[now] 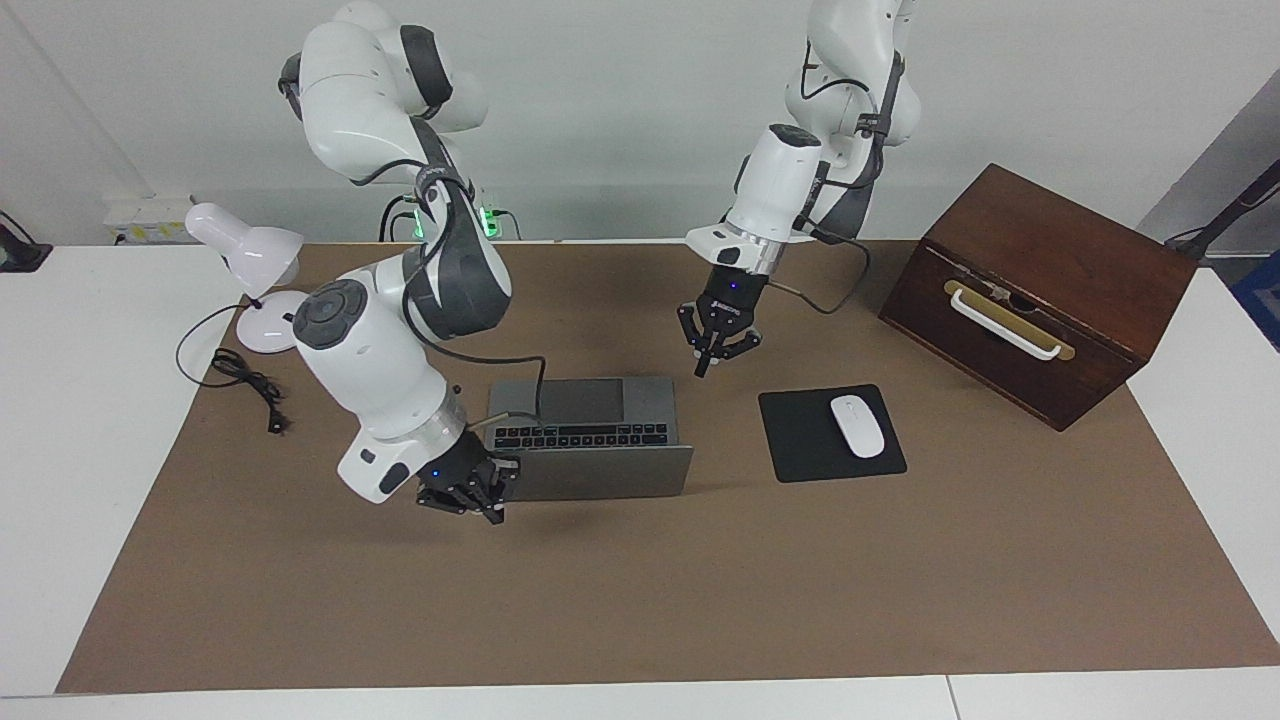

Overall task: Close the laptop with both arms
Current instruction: 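Place the right gripper on the screen top while the left gripper braces the base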

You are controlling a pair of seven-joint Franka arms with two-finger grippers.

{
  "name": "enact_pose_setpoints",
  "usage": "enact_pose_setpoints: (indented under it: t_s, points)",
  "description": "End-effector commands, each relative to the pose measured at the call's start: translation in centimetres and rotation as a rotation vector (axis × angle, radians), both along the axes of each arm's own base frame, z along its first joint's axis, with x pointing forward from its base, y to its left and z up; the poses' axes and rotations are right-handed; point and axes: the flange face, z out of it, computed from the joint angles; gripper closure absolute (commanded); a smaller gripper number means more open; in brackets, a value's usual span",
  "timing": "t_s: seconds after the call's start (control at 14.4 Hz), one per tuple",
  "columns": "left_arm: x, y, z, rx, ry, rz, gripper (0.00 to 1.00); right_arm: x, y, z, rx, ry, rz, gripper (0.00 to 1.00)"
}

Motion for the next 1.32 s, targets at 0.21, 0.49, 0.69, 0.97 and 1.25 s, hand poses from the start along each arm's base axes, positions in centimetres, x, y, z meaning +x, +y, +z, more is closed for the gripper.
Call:
enact_pose_setpoints:
  t_s: [0.21, 0.49, 0.69, 0.97, 1.25]
  points:
    - [-2.0, -2.2, -4.5, -0.018, -0.046, -0.042, 1.00, -1.6, 0.3, -0.8, 0.008, 0.015, -0.012, 1.00]
    - [-3.5, -3.2, -8.4, -0.014, -0.064, -0.070, 1.00, -1.9, 0.6, -1.1, 0.005, 0.021, -0.005, 1.00]
    - [-3.7, -3.3, -9.3, -0.011, -0.064, -0.074, 1.00, -2.1, 0.9, -2.2, 0.015, 0.024, -0.009, 1.00]
    - [-4.3, -3.5, -10.7, 0.012, -0.058, -0.102, 1.00, -2.3, 1.0, -2.5, 0.020, 0.031, -0.009, 1.00]
    - [-4.4, -3.6, -11.9, 0.018, -0.068, -0.115, 1.00, -2.6, 1.0, -2.7, 0.015, 0.053, -0.005, 1.00]
